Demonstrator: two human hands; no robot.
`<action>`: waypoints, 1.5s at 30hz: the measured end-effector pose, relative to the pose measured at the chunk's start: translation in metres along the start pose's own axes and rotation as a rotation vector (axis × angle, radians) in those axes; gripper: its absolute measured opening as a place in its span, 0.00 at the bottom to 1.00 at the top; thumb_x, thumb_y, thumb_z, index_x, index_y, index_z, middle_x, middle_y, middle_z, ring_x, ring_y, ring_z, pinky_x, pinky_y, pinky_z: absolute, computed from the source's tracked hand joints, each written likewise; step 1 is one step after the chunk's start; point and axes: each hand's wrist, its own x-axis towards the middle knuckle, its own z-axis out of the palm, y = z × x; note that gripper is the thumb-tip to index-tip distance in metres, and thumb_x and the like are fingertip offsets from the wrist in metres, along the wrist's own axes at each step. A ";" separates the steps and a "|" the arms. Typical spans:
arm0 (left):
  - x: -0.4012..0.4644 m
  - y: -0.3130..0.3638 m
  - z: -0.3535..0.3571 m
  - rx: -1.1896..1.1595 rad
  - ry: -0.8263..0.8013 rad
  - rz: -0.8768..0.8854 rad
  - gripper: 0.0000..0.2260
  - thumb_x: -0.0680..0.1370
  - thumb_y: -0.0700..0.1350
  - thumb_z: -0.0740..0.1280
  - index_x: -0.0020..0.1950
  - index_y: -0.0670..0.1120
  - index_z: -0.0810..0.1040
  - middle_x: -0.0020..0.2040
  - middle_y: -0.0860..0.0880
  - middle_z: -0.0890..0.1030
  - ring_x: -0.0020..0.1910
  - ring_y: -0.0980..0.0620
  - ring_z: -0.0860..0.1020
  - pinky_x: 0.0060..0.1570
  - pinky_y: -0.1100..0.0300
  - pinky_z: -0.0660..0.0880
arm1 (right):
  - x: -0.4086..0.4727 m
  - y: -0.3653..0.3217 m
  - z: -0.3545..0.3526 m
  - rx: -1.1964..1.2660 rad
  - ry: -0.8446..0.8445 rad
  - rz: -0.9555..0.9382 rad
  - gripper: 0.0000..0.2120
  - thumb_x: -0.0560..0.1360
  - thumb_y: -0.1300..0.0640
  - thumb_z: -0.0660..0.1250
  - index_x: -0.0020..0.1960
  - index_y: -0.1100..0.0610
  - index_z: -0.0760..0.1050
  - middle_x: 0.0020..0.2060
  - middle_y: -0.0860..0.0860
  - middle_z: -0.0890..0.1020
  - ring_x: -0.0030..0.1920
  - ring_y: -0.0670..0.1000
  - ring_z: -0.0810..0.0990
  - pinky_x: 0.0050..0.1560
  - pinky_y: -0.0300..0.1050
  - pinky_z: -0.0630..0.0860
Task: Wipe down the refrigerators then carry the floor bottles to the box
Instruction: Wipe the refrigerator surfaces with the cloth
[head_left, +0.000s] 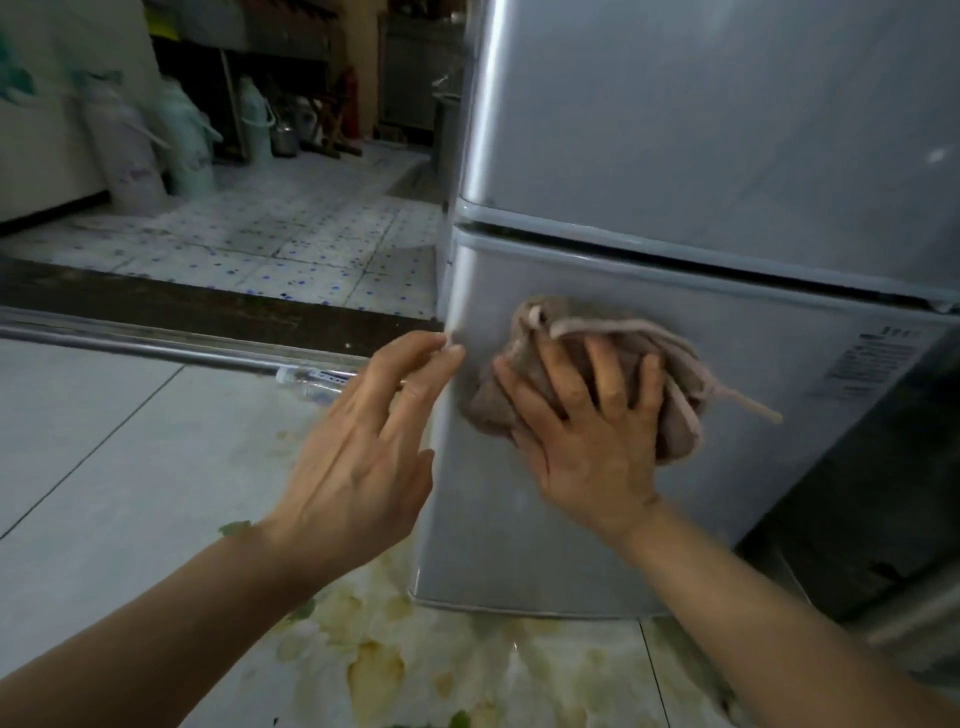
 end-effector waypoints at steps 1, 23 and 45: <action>-0.003 0.001 -0.002 -0.012 -0.009 -0.025 0.36 0.61 0.33 0.74 0.69 0.36 0.67 0.66 0.37 0.69 0.60 0.42 0.72 0.53 0.58 0.71 | -0.010 -0.006 0.001 -0.006 -0.031 -0.091 0.28 0.76 0.44 0.62 0.74 0.43 0.59 0.73 0.48 0.61 0.73 0.56 0.54 0.72 0.61 0.45; -0.043 -0.022 -0.010 -0.155 -0.017 -0.382 0.35 0.67 0.36 0.71 0.72 0.45 0.62 0.67 0.47 0.63 0.50 0.49 0.77 0.36 0.51 0.79 | 0.016 -0.054 0.010 0.068 -0.085 -0.496 0.13 0.70 0.58 0.68 0.54 0.56 0.81 0.58 0.53 0.81 0.65 0.57 0.72 0.71 0.55 0.55; -0.036 0.016 0.034 -0.226 -0.120 -0.298 0.42 0.68 0.39 0.72 0.76 0.49 0.52 0.71 0.51 0.61 0.56 0.55 0.73 0.42 0.65 0.68 | -0.060 0.005 0.001 0.119 -0.123 -0.245 0.25 0.74 0.56 0.62 0.71 0.48 0.66 0.71 0.48 0.64 0.72 0.56 0.57 0.73 0.57 0.47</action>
